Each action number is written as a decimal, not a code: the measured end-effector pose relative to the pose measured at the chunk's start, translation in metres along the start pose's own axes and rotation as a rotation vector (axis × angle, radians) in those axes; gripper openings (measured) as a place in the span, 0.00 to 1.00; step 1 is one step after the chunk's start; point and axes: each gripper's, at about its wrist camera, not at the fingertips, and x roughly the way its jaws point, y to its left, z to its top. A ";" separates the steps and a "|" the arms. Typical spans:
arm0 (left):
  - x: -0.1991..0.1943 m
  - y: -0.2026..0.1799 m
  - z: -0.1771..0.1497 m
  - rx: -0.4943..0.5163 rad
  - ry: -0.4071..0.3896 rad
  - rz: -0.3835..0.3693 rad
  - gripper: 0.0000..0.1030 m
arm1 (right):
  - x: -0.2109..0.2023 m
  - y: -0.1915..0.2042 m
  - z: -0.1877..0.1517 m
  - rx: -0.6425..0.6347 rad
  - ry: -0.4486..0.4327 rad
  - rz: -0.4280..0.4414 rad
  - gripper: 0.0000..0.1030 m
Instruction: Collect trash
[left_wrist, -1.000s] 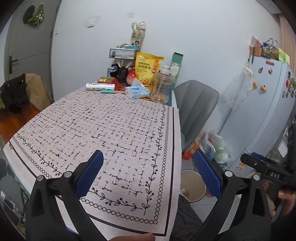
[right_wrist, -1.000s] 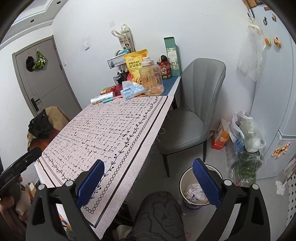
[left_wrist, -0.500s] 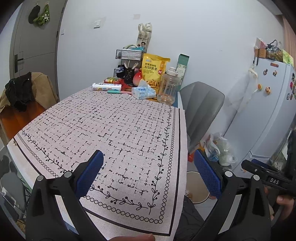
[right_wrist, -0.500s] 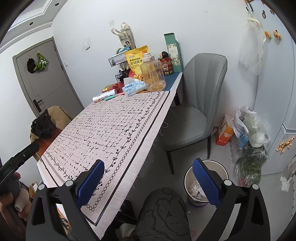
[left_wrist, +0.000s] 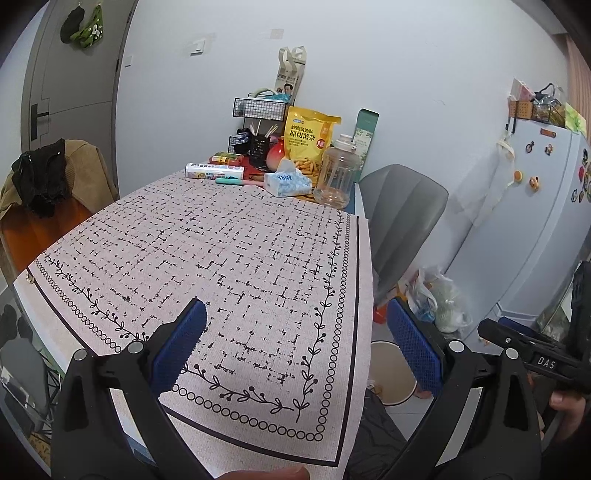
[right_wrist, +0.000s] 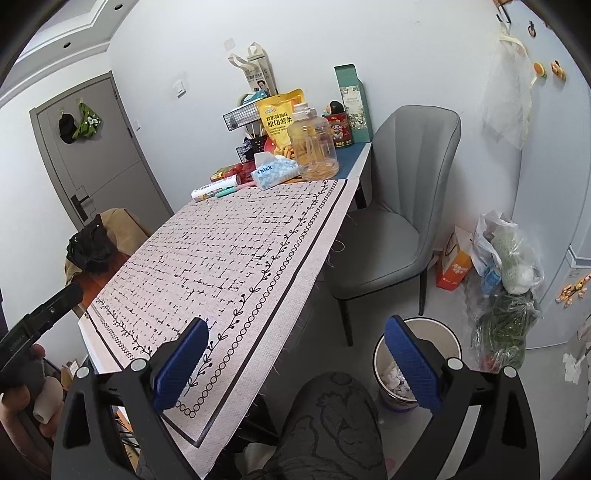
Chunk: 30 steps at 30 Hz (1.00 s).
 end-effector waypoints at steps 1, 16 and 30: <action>0.000 0.000 0.000 -0.001 0.001 -0.001 0.94 | 0.000 0.000 0.000 -0.001 -0.002 0.000 0.91; 0.002 -0.001 -0.003 -0.009 0.007 -0.010 0.94 | 0.001 0.001 -0.001 0.003 0.001 -0.003 0.91; 0.001 -0.001 -0.005 -0.017 0.011 -0.013 0.94 | 0.003 0.004 -0.003 0.000 0.006 0.001 0.91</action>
